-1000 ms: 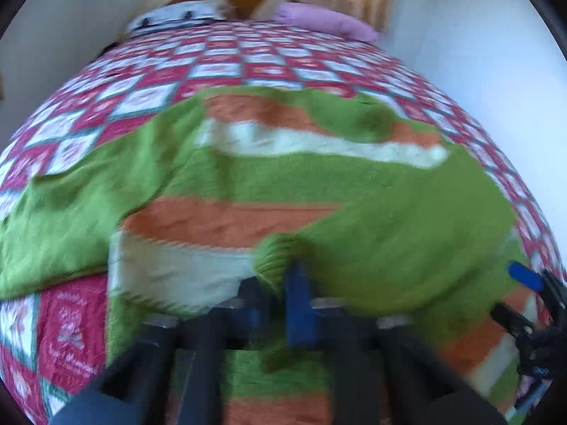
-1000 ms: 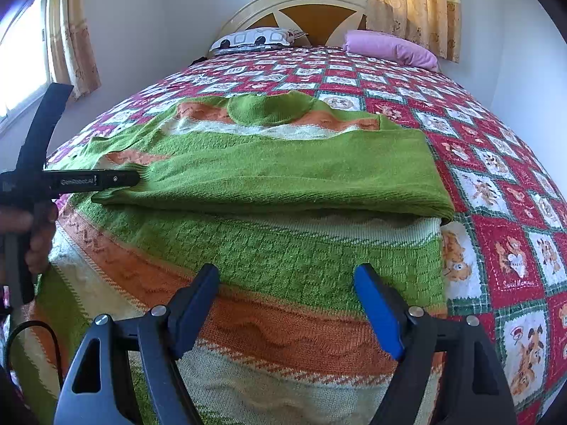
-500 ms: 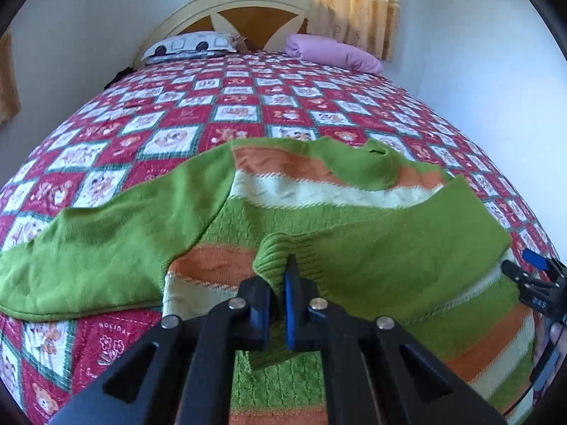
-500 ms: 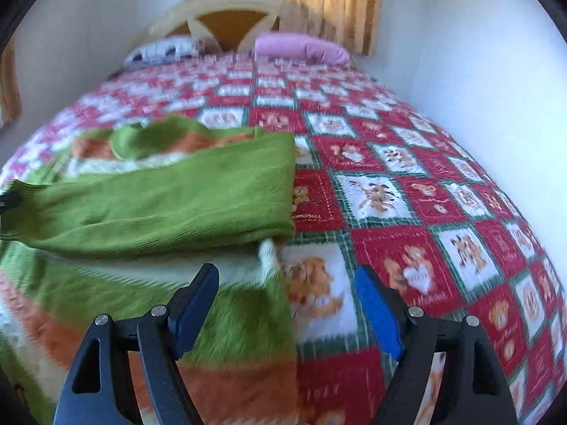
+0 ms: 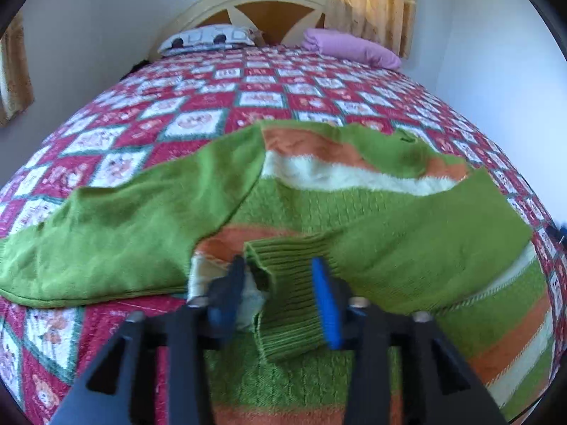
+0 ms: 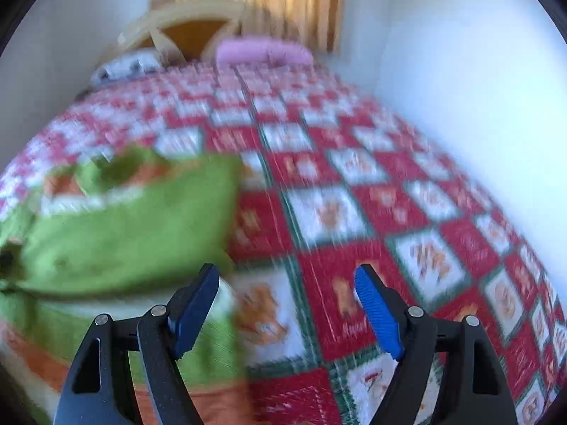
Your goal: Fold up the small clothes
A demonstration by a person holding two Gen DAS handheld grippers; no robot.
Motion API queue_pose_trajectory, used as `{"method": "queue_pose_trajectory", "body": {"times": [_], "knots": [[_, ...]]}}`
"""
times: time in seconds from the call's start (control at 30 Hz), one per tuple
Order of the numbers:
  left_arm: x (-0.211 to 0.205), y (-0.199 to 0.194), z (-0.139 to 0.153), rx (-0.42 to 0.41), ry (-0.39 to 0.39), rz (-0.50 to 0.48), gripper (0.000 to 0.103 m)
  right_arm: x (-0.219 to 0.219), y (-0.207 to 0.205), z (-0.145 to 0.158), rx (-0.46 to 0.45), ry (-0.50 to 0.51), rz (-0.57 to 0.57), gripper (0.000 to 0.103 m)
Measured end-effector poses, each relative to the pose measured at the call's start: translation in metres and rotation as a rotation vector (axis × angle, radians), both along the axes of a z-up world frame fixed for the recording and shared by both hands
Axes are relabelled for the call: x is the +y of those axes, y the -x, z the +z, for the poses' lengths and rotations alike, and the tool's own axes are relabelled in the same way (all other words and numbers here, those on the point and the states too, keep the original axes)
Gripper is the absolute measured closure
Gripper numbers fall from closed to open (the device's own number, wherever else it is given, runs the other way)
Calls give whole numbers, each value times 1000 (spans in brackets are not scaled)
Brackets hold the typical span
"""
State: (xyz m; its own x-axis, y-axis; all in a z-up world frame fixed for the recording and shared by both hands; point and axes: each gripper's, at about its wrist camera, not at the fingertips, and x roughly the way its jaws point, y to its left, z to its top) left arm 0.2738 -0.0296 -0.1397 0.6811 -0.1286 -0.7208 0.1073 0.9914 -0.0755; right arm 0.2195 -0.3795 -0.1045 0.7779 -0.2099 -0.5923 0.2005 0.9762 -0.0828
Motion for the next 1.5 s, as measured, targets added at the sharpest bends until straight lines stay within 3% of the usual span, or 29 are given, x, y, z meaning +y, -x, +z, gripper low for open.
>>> {"method": "queue_pose_trajectory", "body": {"times": [0.07,0.2,0.33,0.47,0.57,0.7,0.83,0.9,0.97,1.0,1.2,1.3,1.43,1.5], "knots": [[2,4,4,-10,-2,5,38,21,-9,14,-39,-22,133,24],[15,12,13,-15,16,12,29,37,-56,-5,82,-161,242,26],[39,23,24,-28,15,19,24,25,-71,-61,249,-130,195,45],[83,35,26,-42,-37,65,11,33,-54,-55,267,-21,219,45],[126,36,19,-19,-87,142,10,56,-48,-35,244,72,198,44],[195,41,7,14,-93,316,10,118,-49,-15,171,7,372,40],[251,51,-4,36,-71,477,10,171,-57,-35,173,-2,482,37],[272,56,-9,47,-52,539,10,188,-60,-54,224,-14,502,37],[288,59,-11,52,-37,579,11,197,-54,-72,263,7,511,37],[296,60,-12,55,-22,595,10,200,-46,-73,230,52,512,37],[322,55,-15,61,98,658,11,197,-39,-77,225,53,510,37],[331,48,-19,65,164,698,20,206,-38,-78,211,102,498,35],[339,40,-24,77,183,732,32,203,-38,-75,204,101,486,33],[343,36,-25,68,179,754,33,202,-38,-75,203,98,484,32]]}}
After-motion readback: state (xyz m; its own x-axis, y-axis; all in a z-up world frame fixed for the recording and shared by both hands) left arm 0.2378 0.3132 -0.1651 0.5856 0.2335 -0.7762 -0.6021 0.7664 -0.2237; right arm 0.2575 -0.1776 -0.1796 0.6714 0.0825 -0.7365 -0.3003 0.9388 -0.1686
